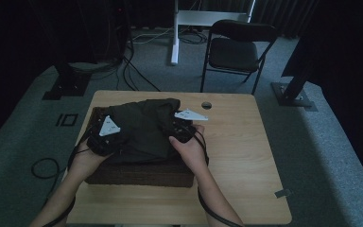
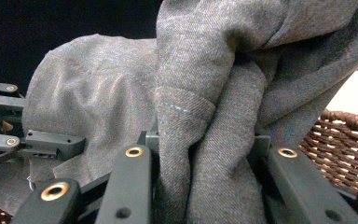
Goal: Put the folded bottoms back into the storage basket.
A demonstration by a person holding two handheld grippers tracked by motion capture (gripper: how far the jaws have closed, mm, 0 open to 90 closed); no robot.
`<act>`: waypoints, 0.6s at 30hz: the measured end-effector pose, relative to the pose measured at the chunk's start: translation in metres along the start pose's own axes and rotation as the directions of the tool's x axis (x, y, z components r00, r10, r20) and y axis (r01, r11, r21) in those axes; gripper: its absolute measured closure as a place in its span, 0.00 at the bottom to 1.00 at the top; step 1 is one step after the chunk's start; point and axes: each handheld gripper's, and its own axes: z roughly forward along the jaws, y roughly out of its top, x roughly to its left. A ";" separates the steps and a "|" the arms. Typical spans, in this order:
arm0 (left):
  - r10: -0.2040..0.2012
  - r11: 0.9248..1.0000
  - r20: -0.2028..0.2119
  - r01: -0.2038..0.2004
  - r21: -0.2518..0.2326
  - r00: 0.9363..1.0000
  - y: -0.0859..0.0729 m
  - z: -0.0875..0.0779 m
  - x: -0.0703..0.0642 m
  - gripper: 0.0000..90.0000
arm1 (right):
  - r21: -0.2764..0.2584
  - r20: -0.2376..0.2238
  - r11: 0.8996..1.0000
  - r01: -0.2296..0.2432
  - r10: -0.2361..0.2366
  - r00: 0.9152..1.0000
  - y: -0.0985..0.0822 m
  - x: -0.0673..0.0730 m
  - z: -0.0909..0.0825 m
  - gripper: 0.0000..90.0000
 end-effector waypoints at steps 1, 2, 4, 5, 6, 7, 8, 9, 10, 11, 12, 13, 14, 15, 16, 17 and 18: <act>0.000 1.000 0.000 0.000 0.000 1.000 0.000 0.000 0.000 0.81 | -0.002 0.001 1.000 -0.003 0.003 1.000 -0.002 -0.001 0.002 0.72; -0.006 1.000 0.003 0.006 0.010 1.000 -0.001 0.003 0.001 0.81 | 0.000 0.001 1.000 -0.009 0.009 1.000 -0.003 -0.001 0.004 0.72; -0.015 1.000 0.010 0.015 0.019 1.000 -0.004 0.007 0.003 0.80 | 0.002 0.003 1.000 -0.013 0.013 1.000 -0.007 -0.003 0.007 0.72; -0.014 1.000 0.012 0.014 0.023 1.000 -0.005 0.009 0.004 0.81 | 0.008 0.003 1.000 -0.014 0.014 1.000 -0.008 -0.004 0.009 0.72; -0.016 1.000 0.016 0.015 0.027 1.000 -0.006 0.010 0.005 0.81 | 0.011 0.005 1.000 -0.016 0.016 1.000 -0.010 -0.004 0.011 0.72; -0.018 0.999 0.018 0.017 0.031 1.000 -0.007 0.012 0.006 0.81 | 0.012 0.007 1.000 -0.014 0.014 1.000 -0.011 -0.005 0.012 0.72; -0.013 0.999 0.017 0.012 0.037 1.000 -0.008 0.013 0.007 0.81 | 0.016 0.008 1.000 -0.018 0.017 1.000 -0.013 -0.005 0.014 0.72; -0.013 0.999 0.017 0.012 0.037 1.000 -0.008 0.013 0.007 0.81 | 0.016 0.008 1.000 -0.018 0.017 1.000 -0.013 -0.005 0.014 0.72; -0.016 0.999 0.016 0.015 0.046 1.000 -0.009 0.016 0.007 0.81 | 0.016 0.010 1.000 -0.021 0.021 1.000 -0.016 -0.006 0.017 0.72; -0.016 0.999 0.016 0.015 0.046 1.000 -0.009 0.016 0.007 0.81 | 0.019 0.013 1.000 -0.022 0.022 1.000 -0.018 -0.006 0.019 0.72; -0.014 0.998 0.012 0.014 0.057 1.000 -0.011 0.019 0.007 0.81 | 0.023 0.016 0.999 -0.022 0.022 1.000 -0.019 -0.006 0.020 0.72; -0.014 0.998 0.012 0.014 0.057 1.000 -0.011 0.019 0.007 0.81 | 0.023 0.016 0.999 -0.022 0.022 1.000 -0.019 -0.006 0.020 0.72; -0.010 0.998 0.005 0.009 0.069 1.000 -0.012 0.023 0.008 0.81 | 0.027 0.021 0.999 -0.028 0.028 0.999 -0.022 -0.007 0.024 0.72; -0.010 0.998 0.005 0.009 0.069 1.000 -0.012 0.023 0.008 0.81 | 0.027 0.021 0.999 -0.028 0.028 0.999 -0.022 -0.007 0.024 0.72; -0.010 0.996 -0.003 0.011 0.083 1.000 -0.013 0.027 0.009 0.81 | 0.031 0.029 0.999 -0.032 0.031 0.999 -0.025 -0.007 0.028 0.72; -0.011 0.996 -0.002 0.012 0.089 1.000 -0.014 0.029 0.010 0.81 | 0.034 0.033 0.999 -0.031 0.030 0.999 -0.026 -0.007 0.031 0.72; -0.011 0.995 -0.004 0.012 0.096 1.000 -0.015 0.030 0.010 0.81 | 0.040 0.033 0.999 -0.036 0.035 0.999 -0.028 -0.007 0.033 0.72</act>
